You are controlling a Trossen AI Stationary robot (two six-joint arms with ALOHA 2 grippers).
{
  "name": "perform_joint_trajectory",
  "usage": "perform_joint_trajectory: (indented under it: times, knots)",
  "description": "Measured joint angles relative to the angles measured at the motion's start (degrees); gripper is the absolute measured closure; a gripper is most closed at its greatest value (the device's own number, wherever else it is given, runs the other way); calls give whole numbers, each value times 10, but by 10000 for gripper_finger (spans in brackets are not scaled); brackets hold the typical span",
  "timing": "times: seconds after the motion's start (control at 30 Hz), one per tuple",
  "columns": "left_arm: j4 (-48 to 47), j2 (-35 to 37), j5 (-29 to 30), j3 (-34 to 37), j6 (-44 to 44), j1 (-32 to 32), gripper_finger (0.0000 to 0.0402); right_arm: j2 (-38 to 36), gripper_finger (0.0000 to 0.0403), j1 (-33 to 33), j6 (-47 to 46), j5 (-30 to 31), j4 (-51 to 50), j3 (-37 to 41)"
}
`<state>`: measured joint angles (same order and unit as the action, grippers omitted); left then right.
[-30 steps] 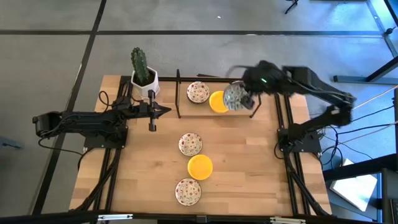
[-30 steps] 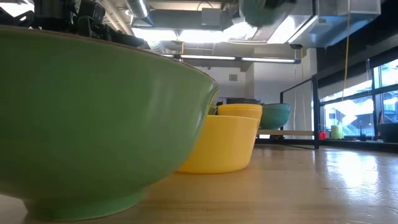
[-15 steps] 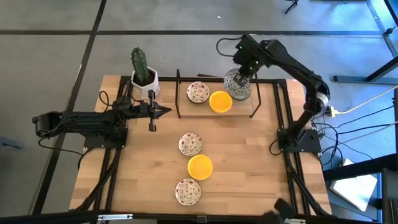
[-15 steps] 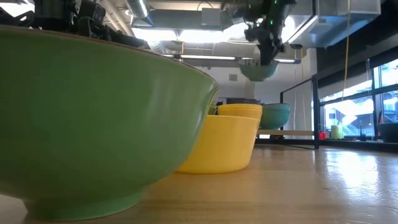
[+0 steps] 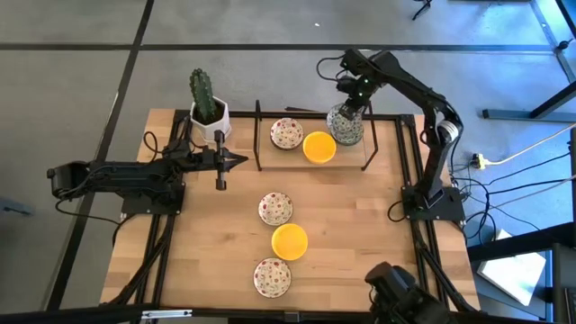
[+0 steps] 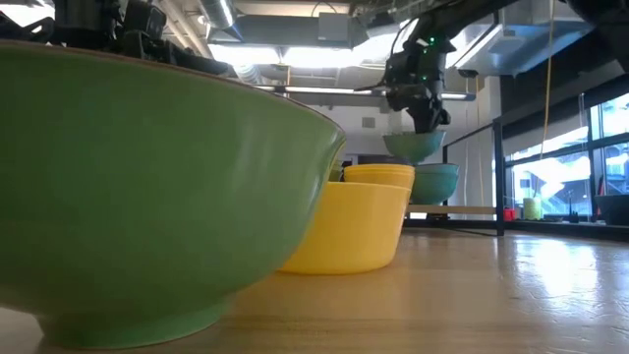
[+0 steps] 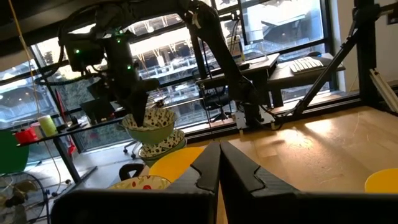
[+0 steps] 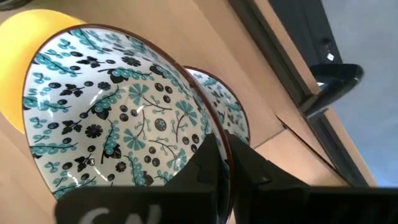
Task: Pick & Place Mini bowls
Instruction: Stack the blue bowl on top of the blue bowl on the shelf
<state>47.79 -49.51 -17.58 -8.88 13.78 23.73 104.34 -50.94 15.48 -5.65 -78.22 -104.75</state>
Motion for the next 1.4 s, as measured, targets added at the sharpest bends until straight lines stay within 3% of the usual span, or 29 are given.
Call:
perform_joint_trajectory:
  times: [0.37, 0.87, 1.4]
  knots:
    - [0, 0, 0, 0, 0, 0, 396, 11, 386, -11, -27, 0, -25, 1]
    - [0, 0, 0, 0, 1, 0, 396, 12, 383, -11, -26, 2, 44, 94]
    - [0, 0, 0, 0, 0, 0, 396, 12, 318, -10, -5, 5, 52, 94]
